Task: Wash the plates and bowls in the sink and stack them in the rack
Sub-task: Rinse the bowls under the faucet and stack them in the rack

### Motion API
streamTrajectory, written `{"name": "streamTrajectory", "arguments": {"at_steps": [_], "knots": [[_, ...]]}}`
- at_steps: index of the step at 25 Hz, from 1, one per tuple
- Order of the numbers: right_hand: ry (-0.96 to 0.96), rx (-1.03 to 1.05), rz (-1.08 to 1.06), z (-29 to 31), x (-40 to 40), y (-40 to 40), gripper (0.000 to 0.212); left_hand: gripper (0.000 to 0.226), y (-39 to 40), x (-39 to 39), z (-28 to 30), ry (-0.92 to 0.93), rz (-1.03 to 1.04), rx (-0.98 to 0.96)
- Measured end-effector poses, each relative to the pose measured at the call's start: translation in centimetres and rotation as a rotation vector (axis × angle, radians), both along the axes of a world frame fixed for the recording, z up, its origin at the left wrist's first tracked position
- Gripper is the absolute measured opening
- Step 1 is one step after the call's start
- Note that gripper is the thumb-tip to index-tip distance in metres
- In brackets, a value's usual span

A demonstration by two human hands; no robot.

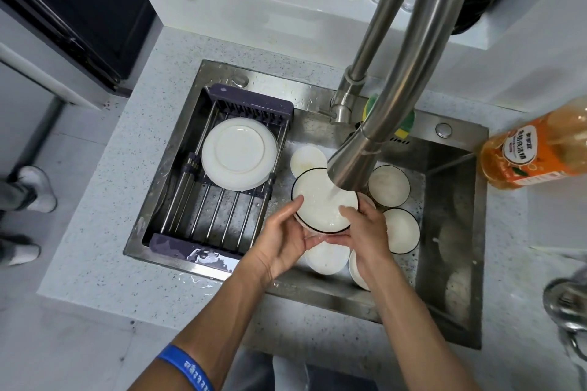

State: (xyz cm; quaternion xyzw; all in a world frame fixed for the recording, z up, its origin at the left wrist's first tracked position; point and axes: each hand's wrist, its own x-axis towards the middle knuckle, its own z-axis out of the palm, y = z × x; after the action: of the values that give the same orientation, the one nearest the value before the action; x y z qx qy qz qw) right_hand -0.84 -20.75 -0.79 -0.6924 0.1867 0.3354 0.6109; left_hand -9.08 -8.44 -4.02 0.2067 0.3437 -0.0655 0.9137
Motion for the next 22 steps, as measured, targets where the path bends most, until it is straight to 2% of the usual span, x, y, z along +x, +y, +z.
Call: {"name": "streamTrajectory", "arguments": {"at_steps": [2,6,9,11,14,15,19,22], "knots": [[0.085,0.023,0.009,-0.3,0.2,-0.5,0.021,0.041,0.0,-0.2,0.0,0.01,-0.02,0.005],[0.008,-0.022,0.067,-0.8,0.1,-0.4,0.021,0.072,-0.3,0.1,0.2,-0.048,-0.055,0.045],[0.054,0.039,0.056,-0.6,0.0,0.0,0.019,0.089,0.4,0.0,0.0,-0.072,-0.041,0.025],[0.107,0.05,0.053,-0.6,0.0,-0.3,0.017,0.084,0.7,-0.1,0.1,-0.061,-0.049,0.045],[0.162,0.085,0.06,-0.5,0.1,-0.6,0.023,0.056,0.4,0.1,0.2,-0.025,-0.043,0.112],[0.168,0.095,0.051,-0.4,0.2,-0.6,0.027,0.053,0.3,0.2,0.3,-0.026,-0.027,0.111],[0.172,0.094,-0.079,-0.4,0.4,-2.0,0.034,0.076,-0.9,0.8,0.1,-0.112,0.026,-0.05],[0.207,0.099,-0.172,-0.8,0.1,-4.4,0.04,0.082,-1.9,1.5,0.0,-0.1,0.002,-0.051]]}}
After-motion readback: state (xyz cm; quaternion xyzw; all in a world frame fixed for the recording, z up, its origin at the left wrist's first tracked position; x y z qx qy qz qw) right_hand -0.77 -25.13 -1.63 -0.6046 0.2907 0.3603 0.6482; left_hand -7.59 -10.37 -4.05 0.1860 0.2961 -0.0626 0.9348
